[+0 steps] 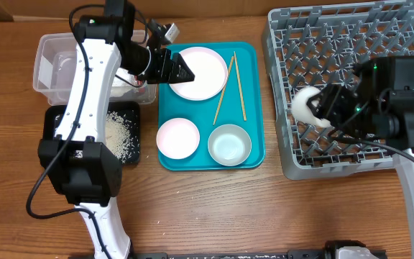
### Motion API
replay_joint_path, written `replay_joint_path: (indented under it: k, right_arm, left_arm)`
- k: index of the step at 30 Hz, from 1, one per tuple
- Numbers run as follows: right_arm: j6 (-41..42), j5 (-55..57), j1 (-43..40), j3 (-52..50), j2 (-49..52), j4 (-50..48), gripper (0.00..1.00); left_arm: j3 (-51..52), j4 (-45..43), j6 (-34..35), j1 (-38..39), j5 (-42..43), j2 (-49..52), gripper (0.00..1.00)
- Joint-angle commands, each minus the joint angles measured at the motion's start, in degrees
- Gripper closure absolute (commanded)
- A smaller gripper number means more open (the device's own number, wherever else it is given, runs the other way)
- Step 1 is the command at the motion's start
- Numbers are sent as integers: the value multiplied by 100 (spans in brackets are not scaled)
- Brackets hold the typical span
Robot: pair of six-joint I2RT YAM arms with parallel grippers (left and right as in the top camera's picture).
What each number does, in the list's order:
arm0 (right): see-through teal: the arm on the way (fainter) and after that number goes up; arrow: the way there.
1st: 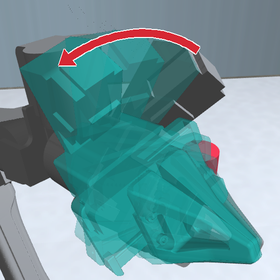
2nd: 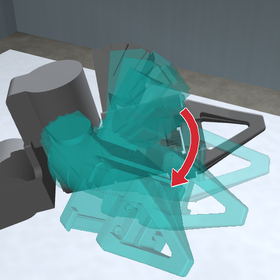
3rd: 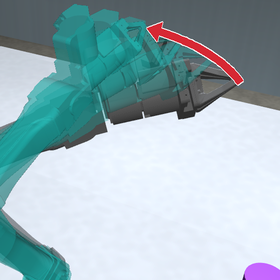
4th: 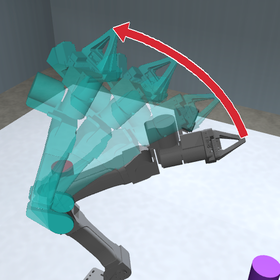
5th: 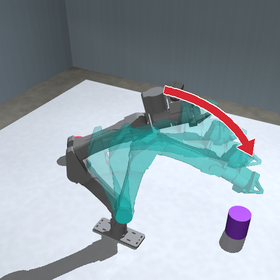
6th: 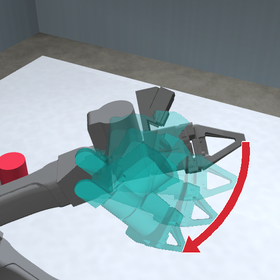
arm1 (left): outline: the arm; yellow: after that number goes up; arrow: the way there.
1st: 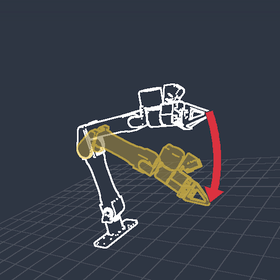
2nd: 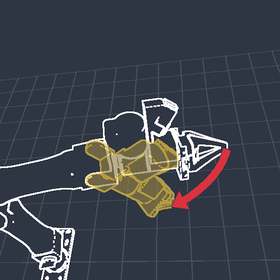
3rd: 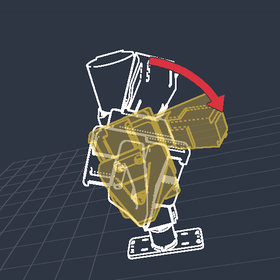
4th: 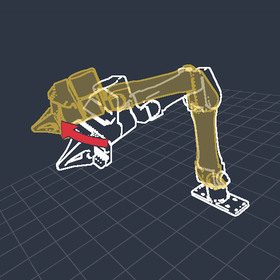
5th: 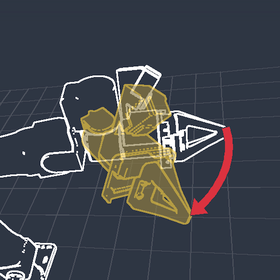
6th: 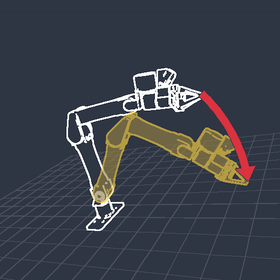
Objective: Sort waste into correct bins and load items into the dishwasher
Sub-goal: 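Lower the cup upside down into the dish rack with the right gripper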
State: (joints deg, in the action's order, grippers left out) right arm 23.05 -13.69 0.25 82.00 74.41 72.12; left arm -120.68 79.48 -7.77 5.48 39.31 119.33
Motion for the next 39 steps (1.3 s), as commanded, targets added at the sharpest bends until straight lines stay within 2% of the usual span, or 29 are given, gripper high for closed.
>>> replay_joint_path:
  k: [1, 5, 8, 18, 21, 25, 27, 29, 39]
  right_arm:
    - [153, 848, 11, 96, 63, 463, 51]
    - [254, 1073, 11, 90, 398, 1021, 51]
    - [251, 1198, 11, 87, 745, 1165, 51]
    - [229, 1303, 175, -186, 1749, 885, 49]
    - [227, 1322, 243, -203, 1919, 691, 45]
    - [227, 1320, 280, -203, 2024, 601, 34]
    - [227, 1320, 280, -203, 2024, 619, 23]
    - [227, 1320, 280, -203, 2024, 662, 18]
    - [122, 1180, 280, 0, 2022, 748, 18]
  left_arm:
    - [-407, 92, 533, 166, -1727, -24, 38]
    - [-540, 131, 761, 295, -2302, -24, 37]
    - [-542, 129, 778, 365, -2341, -24, 37]
    - [-542, 127, 776, 422, -2341, -24, 37]
    - [-542, 127, 776, 422, -2341, -24, 37]
    - [-542, 127, 774, 431, -2341, -24, 36]
    - [-542, 127, 772, 431, -2341, -24, 36]
    - [-542, 127, 772, 431, -2341, -24, 36]
    - [-577, 133, 756, 428, -2350, -24, 34]
